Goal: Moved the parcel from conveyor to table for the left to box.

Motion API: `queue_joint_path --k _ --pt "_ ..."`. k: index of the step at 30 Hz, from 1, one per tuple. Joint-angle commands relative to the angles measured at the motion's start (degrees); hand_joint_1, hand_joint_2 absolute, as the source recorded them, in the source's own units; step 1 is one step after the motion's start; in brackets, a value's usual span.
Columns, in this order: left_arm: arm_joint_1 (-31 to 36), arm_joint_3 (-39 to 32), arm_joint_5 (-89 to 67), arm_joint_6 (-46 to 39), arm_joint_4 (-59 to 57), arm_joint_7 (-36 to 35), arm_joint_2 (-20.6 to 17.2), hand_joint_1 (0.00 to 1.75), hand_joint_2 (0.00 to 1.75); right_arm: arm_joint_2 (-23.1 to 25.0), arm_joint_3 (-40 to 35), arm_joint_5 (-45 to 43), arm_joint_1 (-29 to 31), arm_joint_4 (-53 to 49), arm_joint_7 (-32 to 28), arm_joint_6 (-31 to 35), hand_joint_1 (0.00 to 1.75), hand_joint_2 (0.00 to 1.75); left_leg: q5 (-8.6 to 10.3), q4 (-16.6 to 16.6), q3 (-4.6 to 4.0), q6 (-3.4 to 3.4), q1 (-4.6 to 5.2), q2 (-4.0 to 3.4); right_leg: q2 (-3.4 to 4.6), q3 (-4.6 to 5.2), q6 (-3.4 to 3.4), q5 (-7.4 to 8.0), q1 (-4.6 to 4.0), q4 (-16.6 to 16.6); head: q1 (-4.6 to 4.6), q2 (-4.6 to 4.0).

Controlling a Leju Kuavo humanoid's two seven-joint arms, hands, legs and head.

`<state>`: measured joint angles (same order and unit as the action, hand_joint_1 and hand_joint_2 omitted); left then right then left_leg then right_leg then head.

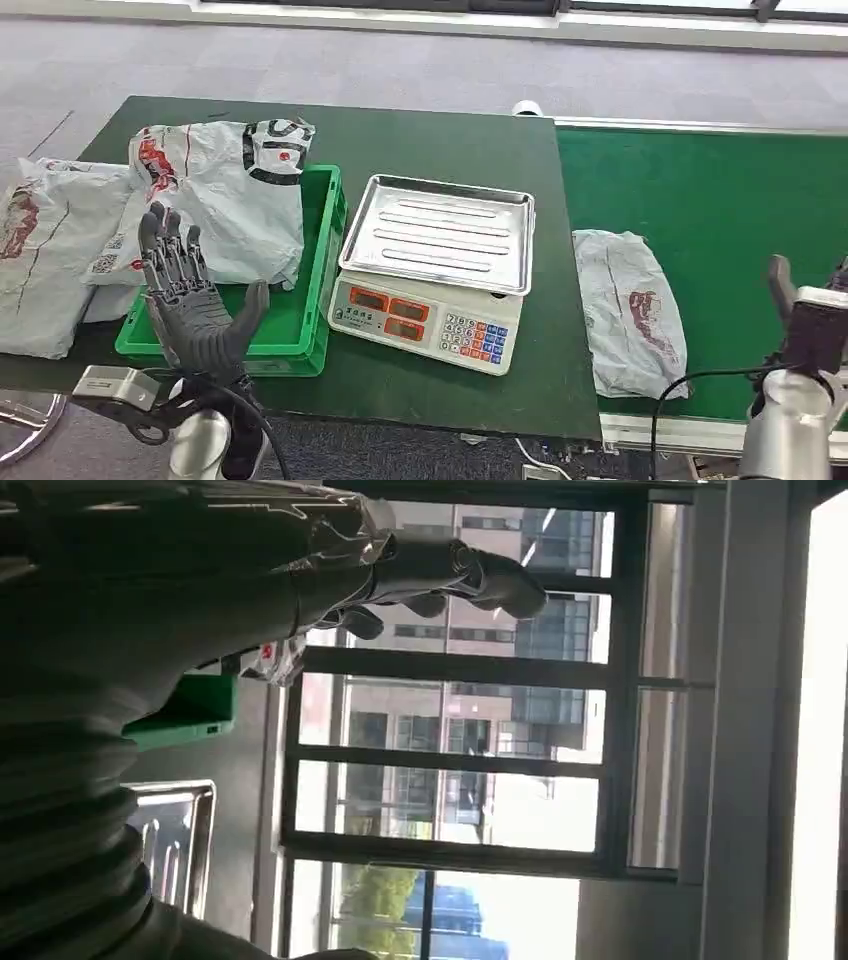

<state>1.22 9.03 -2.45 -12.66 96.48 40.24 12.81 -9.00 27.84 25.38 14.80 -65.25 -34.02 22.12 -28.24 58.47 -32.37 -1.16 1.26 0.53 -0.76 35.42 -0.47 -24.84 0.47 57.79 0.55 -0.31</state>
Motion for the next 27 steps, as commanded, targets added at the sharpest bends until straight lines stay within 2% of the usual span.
queue_joint_path --k 1,2,3,5,6,7,8,14,16,18,21,24,27 --pt "1.2 2.1 -0.7 0.1 -0.9 -0.2 -1.6 0.00 1.75 -2.9 -9.9 27.7 17.9 30.1 21.6 0.0 0.00 1.75 -0.03 -0.1 0.17 0.14 -0.03 -0.63 0.60 -0.01 0.00 0.17 -0.01 -0.1 0.00 0.00" --pt "0.8 1.8 -0.8 -0.3 -0.5 -0.2 -1.5 0.00 1.75 -3.1 -11.8 31.9 20.6 34.9 24.9 0.5 0.00 1.75 -0.03 -0.1 0.20 0.17 -0.06 -0.96 0.90 -0.01 -0.01 0.30 -0.04 -0.2 0.00 0.00" --pt "0.5 1.6 -0.9 -0.3 -0.2 -0.2 -1.5 0.00 1.75 -3.4 -14.1 36.2 22.5 38.0 29.2 0.6 0.00 1.75 -0.07 0.0 0.13 0.12 -0.04 -0.99 0.90 0.02 0.02 0.24 -0.02 -0.1 0.00 -0.02" --pt "-0.5 1.3 -1.0 -0.2 0.7 -0.2 -1.5 0.00 1.75 -3.2 -15.9 39.7 25.1 42.1 33.1 -1.1 0.00 1.75 -0.04 0.0 -0.23 0.14 0.01 -1.11 0.99 0.07 0.09 0.30 0.03 -0.1 -0.02 0.00" --pt "-0.8 1.2 -0.8 0.0 0.9 -0.2 -1.5 0.00 1.75 -3.4 -16.3 40.7 25.7 43.4 34.3 -2.1 0.00 1.75 0.00 -0.1 -0.19 0.21 -0.02 -1.24 1.16 0.06 0.10 0.39 0.00 -0.1 -0.02 0.00" --pt "-0.9 1.0 -0.6 0.5 0.8 -0.2 -1.4 0.00 1.75 -4.0 -17.3 42.7 26.0 45.0 36.7 -3.7 0.00 1.75 -0.01 0.0 0.06 0.15 -0.01 -0.96 0.90 0.08 0.07 0.33 0.00 -0.1 0.00 -0.02" --pt "-0.6 0.8 -0.3 1.0 0.5 -0.2 -1.3 0.00 1.75 -4.7 -18.3 44.6 26.1 46.0 39.0 -4.9 0.00 1.75 0.00 -0.1 0.21 0.19 -0.03 -0.99 0.93 0.02 0.08 0.38 -0.01 -0.1 -0.02 -0.02" --pt "-0.6 0.8 -0.3 1.0 0.5 -0.2 -1.3 0.00 1.75 -4.7 -18.3 44.6 26.1 46.0 39.0 -4.9 0.00 1.75 0.07 0.0 0.18 0.15 0.00 -0.48 0.49 0.01 0.06 0.31 -0.01 -0.1 -0.02 0.00" --pt "0.0 0.6 -0.4 1.4 -0.4 -0.2 -0.9 0.00 1.75 -6.9 -20.0 48.2 25.8 47.2 44.0 -7.2 0.00 1.75 0.07 0.0 0.15 0.12 -0.02 -0.45 0.44 0.01 0.08 0.28 -0.02 0.0 -0.02 -0.02" --pt "-0.2 0.2 -0.3 1.4 -0.4 -0.2 -0.6 0.00 1.75 -8.6 -20.2 49.8 26.1 47.6 46.3 -9.3 0.00 1.75 0.09 -0.1 0.25 0.23 -0.03 -0.43 0.44 -0.08 0.08 0.29 -0.02 -0.1 0.00 0.00" --pt "-0.7 0.0 0.1 1.6 -0.3 -0.2 -0.7 0.00 1.75 -9.9 -19.8 50.1 26.3 47.9 46.5 -10.5 0.00 1.75 0.12 -0.1 0.18 0.21 -0.01 -0.29 0.30 -0.05 0.07 0.27 0.00 -0.1 -0.02 -0.02" --pt "-0.5 0.0 0.4 2.3 -0.7 -0.2 -0.5 0.00 1.75 -12.4 -18.7 49.9 22.6 48.8 45.1 -13.9 0.00 1.75 0.10 -0.1 0.17 0.22 0.00 -0.24 0.27 -0.09 0.07 0.27 0.02 -0.2 -0.02 0.00" --pt "0.0 0.4 0.3 1.7 -1.3 -0.2 -0.2 0.00 1.75 -12.3 -18.9 50.6 20.7 49.0 44.4 -16.5 0.00 1.75 0.15 -0.3 0.31 0.28 -0.04 -0.08 0.10 -0.27 0.10 0.26 -0.02 -0.3 -0.02 0.00"
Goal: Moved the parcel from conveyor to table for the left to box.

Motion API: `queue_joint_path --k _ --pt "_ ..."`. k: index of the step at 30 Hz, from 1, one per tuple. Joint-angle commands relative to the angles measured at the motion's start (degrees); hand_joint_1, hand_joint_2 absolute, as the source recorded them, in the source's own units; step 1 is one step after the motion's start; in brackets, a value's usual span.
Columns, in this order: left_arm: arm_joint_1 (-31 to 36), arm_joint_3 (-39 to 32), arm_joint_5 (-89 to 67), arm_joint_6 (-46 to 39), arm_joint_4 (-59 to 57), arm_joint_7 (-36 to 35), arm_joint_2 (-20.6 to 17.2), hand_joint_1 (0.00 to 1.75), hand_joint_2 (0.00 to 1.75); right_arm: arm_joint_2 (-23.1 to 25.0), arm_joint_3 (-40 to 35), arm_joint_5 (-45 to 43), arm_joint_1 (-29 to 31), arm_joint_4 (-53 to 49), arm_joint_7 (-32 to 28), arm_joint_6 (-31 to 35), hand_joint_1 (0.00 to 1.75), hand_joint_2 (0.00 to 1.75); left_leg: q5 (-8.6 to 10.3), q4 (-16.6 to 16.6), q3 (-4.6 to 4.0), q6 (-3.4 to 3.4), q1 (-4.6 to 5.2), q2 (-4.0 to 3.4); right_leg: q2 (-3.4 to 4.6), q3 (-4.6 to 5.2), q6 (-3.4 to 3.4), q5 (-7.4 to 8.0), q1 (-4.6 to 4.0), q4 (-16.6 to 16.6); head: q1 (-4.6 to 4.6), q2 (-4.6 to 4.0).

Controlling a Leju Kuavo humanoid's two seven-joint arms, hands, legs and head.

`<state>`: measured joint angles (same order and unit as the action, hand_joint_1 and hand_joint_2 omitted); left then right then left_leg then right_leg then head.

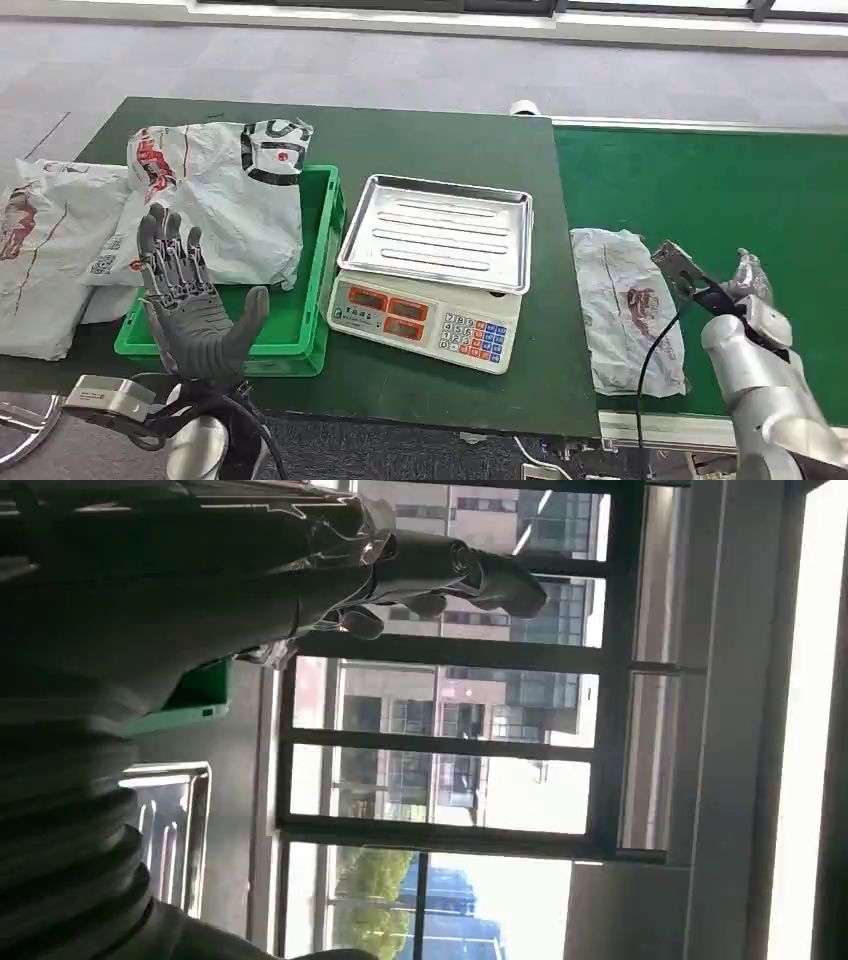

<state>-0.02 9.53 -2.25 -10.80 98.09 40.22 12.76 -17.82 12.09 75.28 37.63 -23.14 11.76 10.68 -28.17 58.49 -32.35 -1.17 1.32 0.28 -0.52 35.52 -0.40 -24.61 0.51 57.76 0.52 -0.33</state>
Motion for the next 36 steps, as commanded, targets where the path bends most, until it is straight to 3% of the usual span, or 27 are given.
queue_joint_path --k 1,6,21,24,29,36 --pt "1.2 -0.1 0.2 -0.2 -3.0 -0.2 -0.1 0.00 1.75 -3.4 -3.5 1.2 -2.5 7.1 -1.1 -5.7 0.00 1.75 0.03 -0.1 0.16 0.18 -0.08 0.16 -0.14 -0.23 0.03 -0.01 -0.07 -0.2 0.00 0.02" --pt "1.3 -0.1 0.1 -0.4 -3.4 -0.2 -0.1 0.00 1.75 -3.3 -3.7 2.1 -4.1 7.2 -0.8 -9.8 0.00 1.75 -0.04 -0.1 0.14 0.20 -0.06 -0.03 0.02 -0.13 0.03 0.01 -0.05 -0.1 0.00 0.02" --pt "1.3 -0.1 0.1 -0.4 -3.3 -0.2 -0.1 0.00 1.75 -3.1 -3.8 2.2 -4.1 7.1 -0.8 -9.8 0.00 1.75 -0.05 -0.1 0.17 0.22 -0.06 -0.16 0.16 -0.11 0.03 0.01 -0.04 -0.1 0.00 0.00" --pt "0.6 0.1 0.0 -0.9 -2.6 -0.2 -0.3 0.00 1.75 -0.3 -4.3 3.1 -3.1 6.9 -1.0 -9.8 0.00 1.75 -0.03 -0.3 0.31 0.33 -0.08 -0.30 0.31 -0.20 0.06 0.07 -0.05 -0.3 0.02 0.00" --pt "0.2 0.8 0.1 -1.3 -2.3 -0.2 -0.9 0.00 1.75 4.4 -4.0 3.6 -2.3 6.2 -1.3 -4.3 0.00 1.75 -0.08 -0.2 0.23 0.29 -0.11 -0.60 0.60 -0.10 0.08 0.12 -0.08 -0.2 0.02 0.00" --pt "-1.8 1.5 -0.4 -2.1 -0.2 -0.2 -1.4 0.00 1.75 9.0 -2.5 3.5 -2.7 3.2 -7.6 10.3 0.00 1.75 -0.06 -0.1 0.15 0.26 -0.12 -0.44 0.44 -0.04 0.06 0.08 -0.10 -0.1 0.00 0.00"
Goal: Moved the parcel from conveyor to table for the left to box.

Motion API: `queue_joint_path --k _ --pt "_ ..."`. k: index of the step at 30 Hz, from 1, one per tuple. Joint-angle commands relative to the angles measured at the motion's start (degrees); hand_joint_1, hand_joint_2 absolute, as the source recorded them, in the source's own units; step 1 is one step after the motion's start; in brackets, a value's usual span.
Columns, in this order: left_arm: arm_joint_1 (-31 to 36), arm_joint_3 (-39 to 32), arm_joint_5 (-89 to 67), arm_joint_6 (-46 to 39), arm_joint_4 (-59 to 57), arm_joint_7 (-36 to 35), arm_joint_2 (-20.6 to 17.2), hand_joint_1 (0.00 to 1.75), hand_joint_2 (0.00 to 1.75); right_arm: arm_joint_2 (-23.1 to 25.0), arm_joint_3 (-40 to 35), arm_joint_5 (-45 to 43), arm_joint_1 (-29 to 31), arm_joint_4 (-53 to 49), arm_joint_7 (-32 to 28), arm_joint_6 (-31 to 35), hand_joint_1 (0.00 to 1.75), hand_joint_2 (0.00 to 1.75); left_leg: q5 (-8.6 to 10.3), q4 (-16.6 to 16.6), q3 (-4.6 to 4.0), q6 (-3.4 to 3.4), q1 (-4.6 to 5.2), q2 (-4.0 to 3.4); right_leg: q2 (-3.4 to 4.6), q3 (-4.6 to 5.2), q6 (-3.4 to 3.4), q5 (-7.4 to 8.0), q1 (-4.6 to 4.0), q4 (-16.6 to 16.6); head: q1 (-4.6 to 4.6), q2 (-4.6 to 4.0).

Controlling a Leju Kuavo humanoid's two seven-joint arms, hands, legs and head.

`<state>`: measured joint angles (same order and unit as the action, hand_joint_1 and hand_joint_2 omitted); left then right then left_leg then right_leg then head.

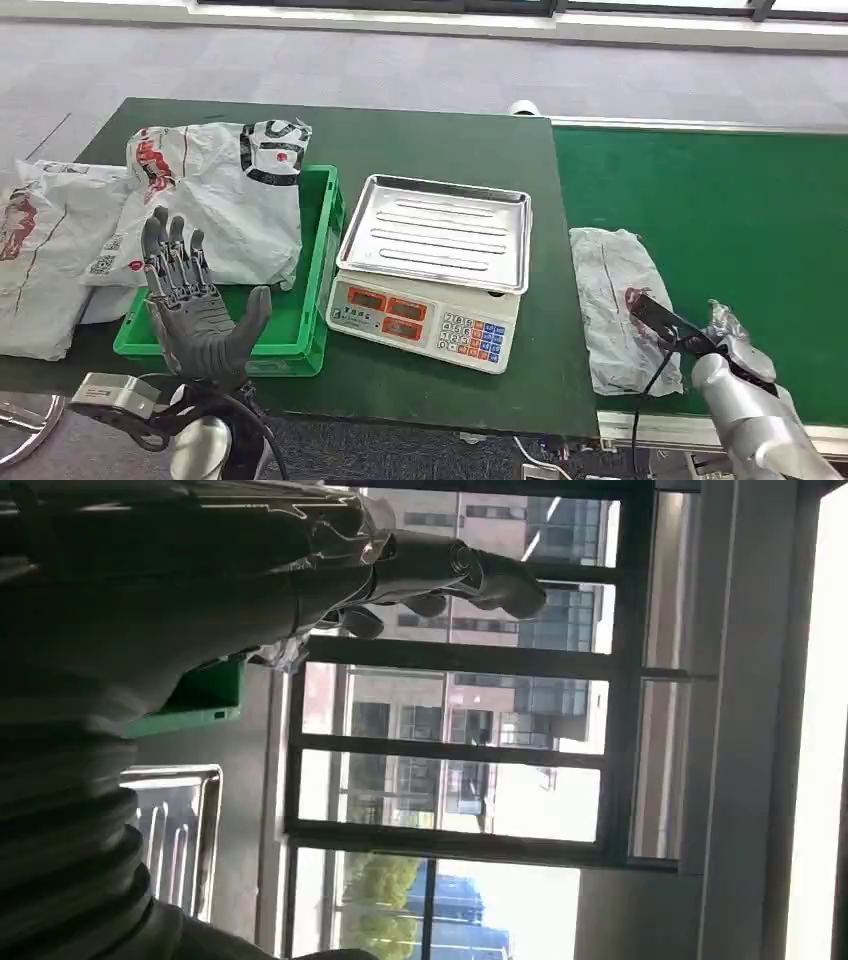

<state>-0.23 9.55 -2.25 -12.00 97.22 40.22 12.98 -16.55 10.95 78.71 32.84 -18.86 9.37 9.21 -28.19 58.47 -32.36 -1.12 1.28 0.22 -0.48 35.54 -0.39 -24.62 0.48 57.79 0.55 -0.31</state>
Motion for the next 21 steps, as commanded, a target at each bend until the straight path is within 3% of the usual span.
queue_joint_path --k 1,5,21 --pt "-1.8 1.5 -0.4 -1.0 0.9 -0.2 -1.8 0.00 1.75 8.4 -1.2 0.0 2.5 -1.3 -5.9 12.8 0.00 1.75 -0.03 -0.2 0.22 0.27 -0.08 -0.44 0.47 -0.09 0.06 0.11 -0.05 -0.2 -0.02 0.00" --pt "-1.8 1.7 -0.2 -1.0 1.1 -0.2 -2.0 0.00 1.75 9.6 -0.9 -0.1 2.7 -2.3 -10.1 15.6 0.00 1.75 -0.04 -0.1 0.11 0.19 -0.07 -0.37 0.39 -0.01 0.05 0.06 -0.04 0.0 -0.02 -0.02" --pt "-1.8 1.7 -0.2 -1.0 1.1 -0.2 -2.0 0.00 1.75 9.6 -0.9 -0.1 2.7 -2.3 -10.1 15.6 0.00 1.75 -0.01 -0.1 0.09 0.17 -0.03 -0.16 0.19 -0.02 0.04 0.03 0.00 0.0 -0.02 -0.02"
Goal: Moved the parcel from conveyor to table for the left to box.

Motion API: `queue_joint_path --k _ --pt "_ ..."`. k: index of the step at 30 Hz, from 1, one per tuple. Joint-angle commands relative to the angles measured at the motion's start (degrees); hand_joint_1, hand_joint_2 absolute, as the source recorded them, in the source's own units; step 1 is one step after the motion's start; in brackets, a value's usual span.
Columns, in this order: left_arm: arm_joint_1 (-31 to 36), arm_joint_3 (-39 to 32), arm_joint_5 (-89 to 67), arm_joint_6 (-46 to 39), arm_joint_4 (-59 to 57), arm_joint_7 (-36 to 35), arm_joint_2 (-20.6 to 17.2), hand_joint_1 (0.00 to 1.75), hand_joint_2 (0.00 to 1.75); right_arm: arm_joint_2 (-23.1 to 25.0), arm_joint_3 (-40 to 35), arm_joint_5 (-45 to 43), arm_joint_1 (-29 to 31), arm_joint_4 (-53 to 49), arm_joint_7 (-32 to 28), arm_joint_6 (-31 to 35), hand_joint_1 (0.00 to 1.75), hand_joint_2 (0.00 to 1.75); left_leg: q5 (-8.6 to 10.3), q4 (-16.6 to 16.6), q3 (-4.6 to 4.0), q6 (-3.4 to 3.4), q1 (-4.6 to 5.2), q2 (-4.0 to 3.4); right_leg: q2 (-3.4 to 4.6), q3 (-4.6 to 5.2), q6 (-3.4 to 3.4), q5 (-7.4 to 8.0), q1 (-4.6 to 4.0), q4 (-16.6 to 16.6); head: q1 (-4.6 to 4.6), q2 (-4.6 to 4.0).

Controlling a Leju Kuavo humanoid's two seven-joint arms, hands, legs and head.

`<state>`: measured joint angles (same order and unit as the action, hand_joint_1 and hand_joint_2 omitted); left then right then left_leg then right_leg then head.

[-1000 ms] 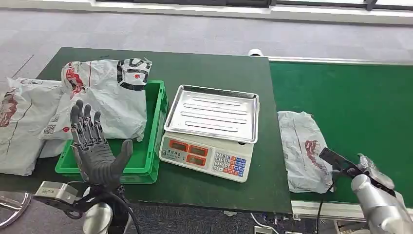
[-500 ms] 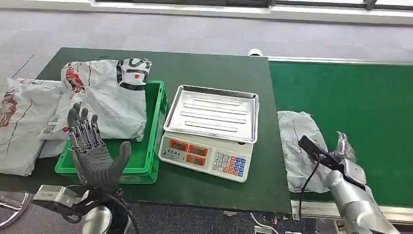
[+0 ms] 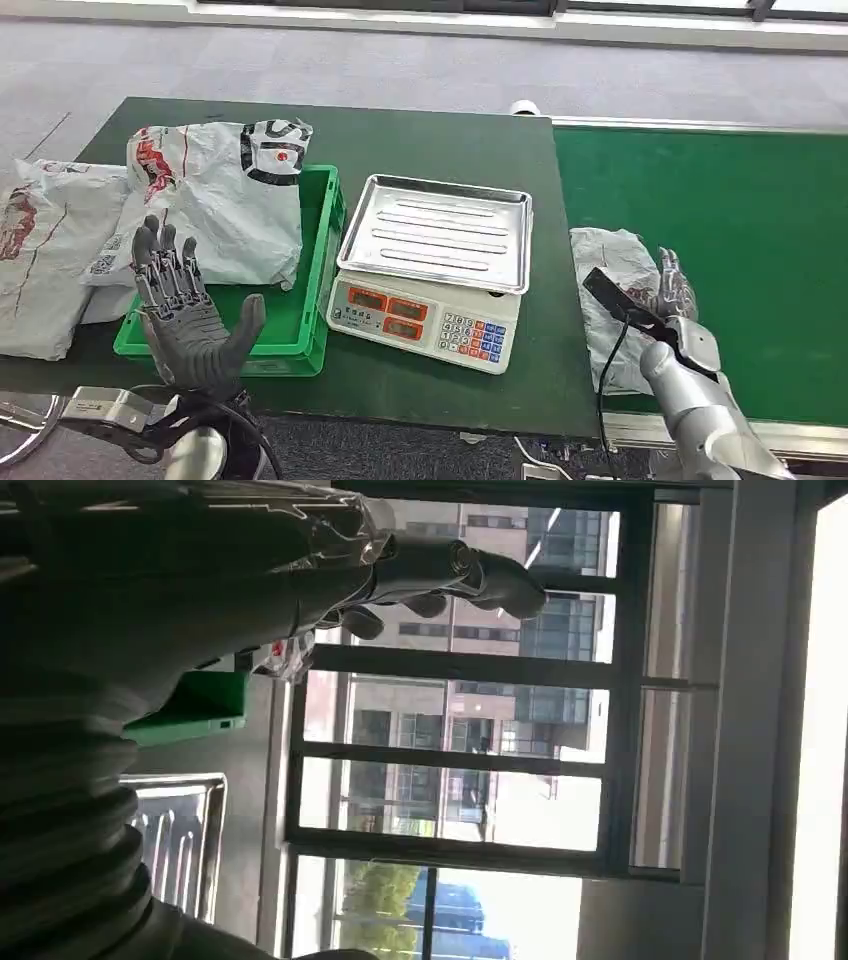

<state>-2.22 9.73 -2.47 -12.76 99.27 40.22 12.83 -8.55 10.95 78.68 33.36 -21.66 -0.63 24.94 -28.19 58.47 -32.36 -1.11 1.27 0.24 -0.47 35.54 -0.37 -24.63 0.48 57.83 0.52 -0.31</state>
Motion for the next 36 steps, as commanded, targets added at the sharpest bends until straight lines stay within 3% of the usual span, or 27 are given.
queue_joint_path --k 1,7,11,17,20,35,36 --pt "0.2 1.5 0.1 -0.2 -0.9 -0.2 -1.9 0.00 1.75 1.6 -0.9 -0.1 2.2 0.5 -0.1 -0.2 0.00 1.75 -0.02 -0.1 0.14 0.22 -0.06 -0.21 0.23 -0.07 0.04 0.05 -0.03 -0.1 0.00 -0.02" --pt "0.5 1.5 0.1 0.0 -1.5 -0.2 -1.8 0.00 1.75 1.8 -0.6 -0.4 1.9 0.2 -1.6 0.7 0.00 1.75 -0.01 -0.1 0.10 0.16 -0.04 -0.16 0.18 -0.05 0.02 0.04 -0.03 -0.1 0.00 -0.02" --pt "0.7 1.6 0.1 0.1 -1.5 -0.2 -1.7 0.00 1.75 2.4 0.5 -1.2 1.0 0.5 -1.8 -2.2 0.00 1.75 0.00 -0.1 0.17 0.21 -0.05 -0.19 0.21 -0.10 0.03 0.05 -0.03 -0.1 0.00 -0.02" --pt "1.7 1.5 0.3 0.8 -3.1 -0.2 -1.4 0.00 1.75 0.9 -0.6 0.8 -1.9 4.4 0.5 -14.4 0.00 1.75 0.01 -0.1 0.16 0.16 -0.08 0.05 -0.03 -0.16 0.03 0.00 -0.07 -0.1 0.00 -0.02" --pt "2.5 1.9 -0.1 1.2 -4.5 -0.2 -0.8 0.00 1.75 -0.9 -1.3 2.4 -6.2 4.5 4.9 -21.0 0.00 1.75 0.01 -0.1 0.17 0.15 -0.08 0.13 -0.11 -0.18 0.02 -0.02 -0.07 -0.1 0.00 0.00" --pt "3.9 2.3 -0.1 1.9 -6.0 -0.2 -1.0 0.00 1.75 -1.9 -0.4 2.9 -8.3 3.2 4.9 -23.6 0.00 1.75 0.08 -0.2 0.48 0.21 -0.09 0.33 -0.31 -0.55 0.01 -0.06 -0.08 -0.3 0.00 0.00" --pt "4.0 2.3 -0.1 1.9 -6.1 -0.2 -1.0 0.00 1.75 -1.9 -0.5 2.9 -8.3 3.0 4.7 -23.4 0.54 1.75 0.04 -0.1 0.44 0.15 -0.09 0.31 -0.28 -0.53 0.00 -0.07 -0.09 -0.3 0.00 0.00"
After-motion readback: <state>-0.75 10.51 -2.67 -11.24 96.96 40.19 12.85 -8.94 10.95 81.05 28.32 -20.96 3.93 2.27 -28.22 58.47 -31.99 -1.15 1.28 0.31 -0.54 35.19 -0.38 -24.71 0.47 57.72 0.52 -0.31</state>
